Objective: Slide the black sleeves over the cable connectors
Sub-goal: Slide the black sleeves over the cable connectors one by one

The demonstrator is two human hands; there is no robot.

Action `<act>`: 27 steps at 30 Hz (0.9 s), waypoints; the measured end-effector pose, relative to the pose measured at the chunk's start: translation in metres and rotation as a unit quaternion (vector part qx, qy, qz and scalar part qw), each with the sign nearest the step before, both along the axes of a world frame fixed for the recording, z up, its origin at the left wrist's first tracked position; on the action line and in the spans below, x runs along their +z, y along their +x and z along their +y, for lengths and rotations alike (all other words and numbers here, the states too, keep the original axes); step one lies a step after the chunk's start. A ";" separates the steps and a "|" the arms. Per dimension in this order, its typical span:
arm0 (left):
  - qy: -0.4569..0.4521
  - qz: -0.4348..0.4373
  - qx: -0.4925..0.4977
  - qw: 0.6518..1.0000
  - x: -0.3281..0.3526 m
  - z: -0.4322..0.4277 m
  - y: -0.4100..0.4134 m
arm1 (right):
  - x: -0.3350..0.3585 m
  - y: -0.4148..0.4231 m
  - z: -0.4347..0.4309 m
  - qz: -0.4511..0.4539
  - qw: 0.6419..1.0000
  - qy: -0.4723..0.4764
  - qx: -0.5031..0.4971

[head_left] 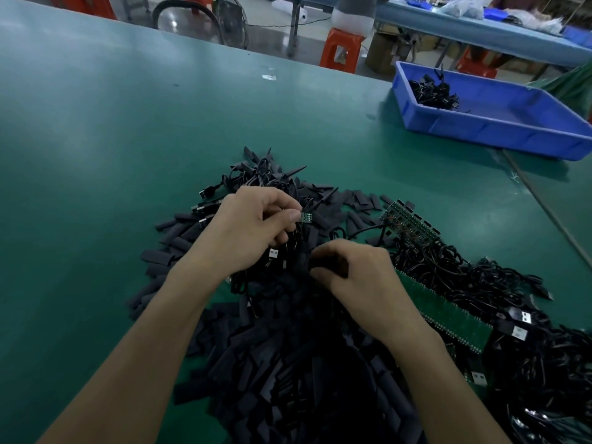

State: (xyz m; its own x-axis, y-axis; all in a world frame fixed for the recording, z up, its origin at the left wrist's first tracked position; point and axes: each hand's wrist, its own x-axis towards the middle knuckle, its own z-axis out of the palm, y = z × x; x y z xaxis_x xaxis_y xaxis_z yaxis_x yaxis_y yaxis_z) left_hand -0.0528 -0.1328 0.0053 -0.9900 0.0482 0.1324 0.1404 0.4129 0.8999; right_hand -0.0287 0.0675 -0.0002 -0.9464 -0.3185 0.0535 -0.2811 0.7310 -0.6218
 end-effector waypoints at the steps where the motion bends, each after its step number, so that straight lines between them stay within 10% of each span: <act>1: -0.007 -0.005 -0.005 1.000 0.000 0.000 0.000 | 0.002 -0.001 0.001 0.026 0.999 -0.018 -0.015; 9: 0.018 -0.020 -0.033 0.999 0.001 -0.001 0.000 | 0.009 -0.011 0.007 0.089 0.962 -0.241 -0.091; 27: 0.033 -0.029 -0.070 0.997 0.007 0.005 0.005 | 0.006 -0.008 0.001 0.119 0.951 -0.272 -0.084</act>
